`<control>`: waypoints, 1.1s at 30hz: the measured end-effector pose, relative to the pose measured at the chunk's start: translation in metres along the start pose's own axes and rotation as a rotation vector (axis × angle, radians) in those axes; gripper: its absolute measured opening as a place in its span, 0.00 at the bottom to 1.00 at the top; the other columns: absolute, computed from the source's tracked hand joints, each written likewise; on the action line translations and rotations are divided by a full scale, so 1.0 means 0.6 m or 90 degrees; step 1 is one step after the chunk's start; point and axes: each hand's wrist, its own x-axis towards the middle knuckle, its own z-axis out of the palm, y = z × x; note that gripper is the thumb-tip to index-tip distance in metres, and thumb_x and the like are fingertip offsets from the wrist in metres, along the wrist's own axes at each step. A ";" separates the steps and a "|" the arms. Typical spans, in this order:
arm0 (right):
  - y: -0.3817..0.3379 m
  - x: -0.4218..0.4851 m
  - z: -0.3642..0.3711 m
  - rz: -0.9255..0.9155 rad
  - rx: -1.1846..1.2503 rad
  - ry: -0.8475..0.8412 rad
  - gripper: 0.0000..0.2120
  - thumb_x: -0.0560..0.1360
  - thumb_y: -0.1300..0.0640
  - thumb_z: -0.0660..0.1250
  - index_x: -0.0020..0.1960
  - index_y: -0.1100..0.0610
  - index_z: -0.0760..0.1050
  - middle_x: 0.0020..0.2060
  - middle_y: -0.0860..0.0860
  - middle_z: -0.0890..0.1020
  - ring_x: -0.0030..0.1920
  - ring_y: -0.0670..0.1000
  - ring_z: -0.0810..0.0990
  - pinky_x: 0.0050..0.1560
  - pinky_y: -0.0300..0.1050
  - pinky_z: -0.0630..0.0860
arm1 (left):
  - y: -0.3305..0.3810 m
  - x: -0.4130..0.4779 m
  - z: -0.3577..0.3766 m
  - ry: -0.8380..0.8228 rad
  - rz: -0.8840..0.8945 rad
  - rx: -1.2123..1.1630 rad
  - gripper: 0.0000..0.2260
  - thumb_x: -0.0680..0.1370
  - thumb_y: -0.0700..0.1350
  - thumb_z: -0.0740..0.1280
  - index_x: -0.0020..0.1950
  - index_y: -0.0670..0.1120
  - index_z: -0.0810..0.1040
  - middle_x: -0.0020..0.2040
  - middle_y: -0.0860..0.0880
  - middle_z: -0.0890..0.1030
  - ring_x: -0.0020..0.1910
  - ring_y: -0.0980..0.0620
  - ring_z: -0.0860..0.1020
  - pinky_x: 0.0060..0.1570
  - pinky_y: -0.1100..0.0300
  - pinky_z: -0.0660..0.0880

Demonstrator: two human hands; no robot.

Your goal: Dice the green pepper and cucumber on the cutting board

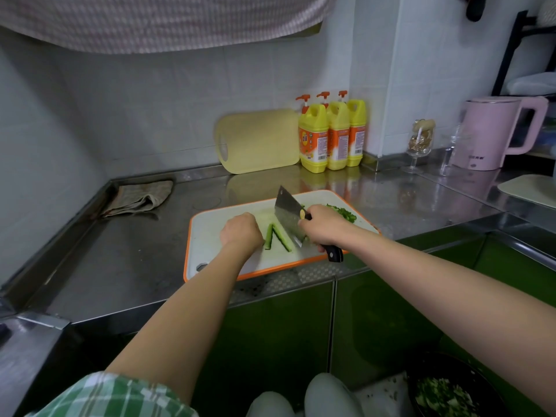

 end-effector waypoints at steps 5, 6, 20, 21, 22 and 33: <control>0.026 0.017 -0.021 0.013 0.074 0.080 0.10 0.82 0.56 0.56 0.47 0.60 0.70 0.33 0.56 0.77 0.24 0.52 0.76 0.27 0.39 0.69 | 0.022 0.002 -0.005 0.093 0.032 -0.099 0.04 0.74 0.47 0.70 0.44 0.47 0.83 0.46 0.47 0.84 0.48 0.44 0.80 0.44 0.55 0.78; 0.032 0.020 -0.025 0.018 0.091 0.091 0.10 0.82 0.56 0.56 0.47 0.61 0.70 0.33 0.56 0.77 0.25 0.52 0.76 0.29 0.40 0.70 | 0.036 0.000 -0.006 0.086 0.040 -0.139 0.03 0.74 0.47 0.72 0.44 0.49 0.83 0.46 0.48 0.84 0.48 0.45 0.80 0.45 0.55 0.78; 0.060 0.026 -0.028 0.009 0.148 0.097 0.11 0.82 0.55 0.56 0.55 0.63 0.71 0.33 0.56 0.77 0.26 0.53 0.76 0.34 0.47 0.73 | 0.077 -0.007 0.014 0.014 -0.026 0.034 0.33 0.73 0.65 0.68 0.65 0.40 0.70 0.61 0.41 0.75 0.61 0.40 0.74 0.54 0.52 0.73; 0.058 0.025 -0.025 0.006 0.149 0.093 0.11 0.83 0.55 0.56 0.56 0.62 0.71 0.34 0.56 0.77 0.25 0.53 0.76 0.32 0.45 0.73 | 0.075 -0.005 0.018 -0.007 -0.027 0.040 0.32 0.72 0.64 0.68 0.64 0.40 0.71 0.60 0.41 0.76 0.60 0.41 0.75 0.53 0.53 0.73; 0.055 0.023 -0.024 0.003 0.147 0.089 0.11 0.83 0.55 0.56 0.56 0.62 0.71 0.35 0.56 0.76 0.25 0.53 0.76 0.30 0.44 0.73 | 0.073 -0.005 0.022 -0.018 -0.019 0.048 0.29 0.73 0.63 0.69 0.62 0.41 0.72 0.59 0.42 0.77 0.58 0.42 0.76 0.50 0.53 0.73; 0.057 0.023 -0.021 -0.008 0.145 0.069 0.13 0.82 0.54 0.57 0.58 0.63 0.70 0.36 0.56 0.76 0.24 0.53 0.75 0.30 0.43 0.72 | 0.065 0.021 0.024 -0.031 0.154 0.040 0.13 0.74 0.46 0.71 0.57 0.45 0.80 0.57 0.45 0.80 0.56 0.43 0.77 0.54 0.53 0.75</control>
